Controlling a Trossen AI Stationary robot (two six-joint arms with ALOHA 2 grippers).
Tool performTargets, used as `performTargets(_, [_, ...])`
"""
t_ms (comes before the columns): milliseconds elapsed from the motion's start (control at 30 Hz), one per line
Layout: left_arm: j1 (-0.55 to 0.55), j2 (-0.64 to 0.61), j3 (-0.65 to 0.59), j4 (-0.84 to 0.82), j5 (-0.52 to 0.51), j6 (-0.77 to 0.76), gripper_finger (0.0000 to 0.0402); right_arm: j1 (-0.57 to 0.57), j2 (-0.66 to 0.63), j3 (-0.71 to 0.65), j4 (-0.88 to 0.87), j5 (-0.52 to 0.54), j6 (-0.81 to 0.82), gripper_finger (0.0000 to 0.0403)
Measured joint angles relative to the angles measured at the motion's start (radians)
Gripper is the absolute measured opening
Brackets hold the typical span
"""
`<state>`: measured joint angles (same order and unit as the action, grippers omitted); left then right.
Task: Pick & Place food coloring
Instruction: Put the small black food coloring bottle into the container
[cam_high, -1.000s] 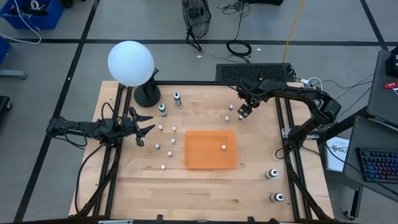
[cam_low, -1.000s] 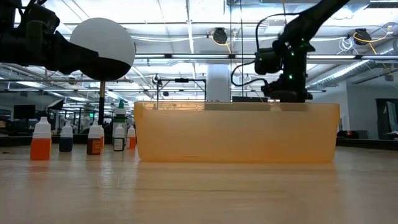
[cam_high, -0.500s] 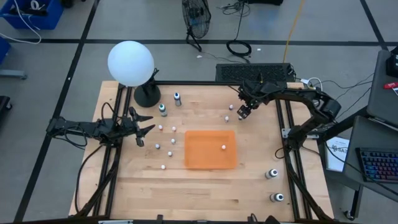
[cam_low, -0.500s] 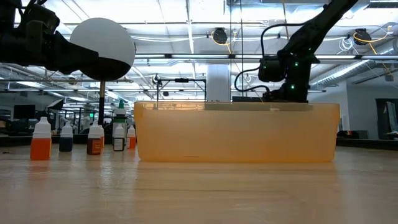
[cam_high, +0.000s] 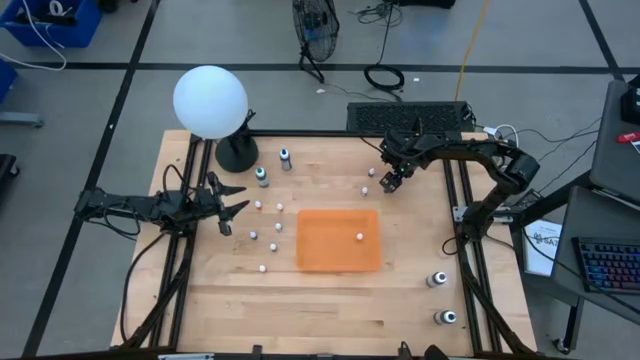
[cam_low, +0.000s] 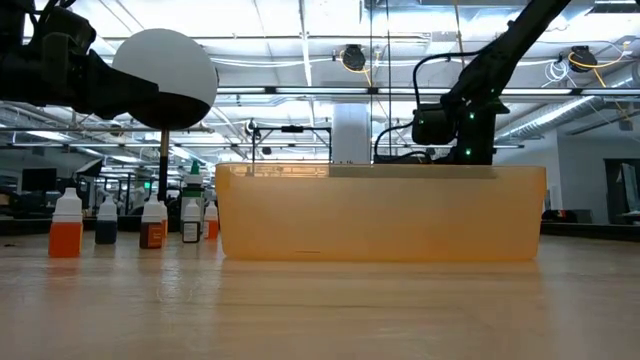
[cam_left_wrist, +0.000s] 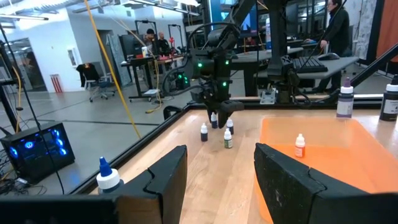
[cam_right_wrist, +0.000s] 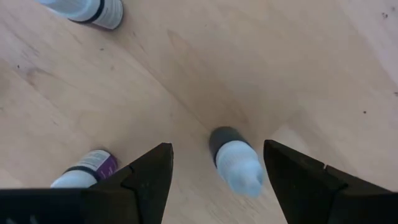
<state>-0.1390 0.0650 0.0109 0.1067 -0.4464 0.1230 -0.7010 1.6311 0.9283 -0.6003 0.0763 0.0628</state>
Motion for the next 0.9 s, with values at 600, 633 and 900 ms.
performTargets(600, [0.0,0.0,0.0,0.0,0.0,0.0,0.0186,0.0,-0.006,0.0,-0.004,0.004,-0.004,0.0237])
performTargets(633, [0.0,0.0,0.0,0.0,0.0,0.0,0.0186,0.0,-0.01,0.0,-0.005,0.004,-0.004,0.0237])
performTargets(900, [0.0,0.0,0.0,0.0,0.0,0.0,0.0186,0.0,-0.07,0.002,-0.009,0.005,-0.008,0.0237])
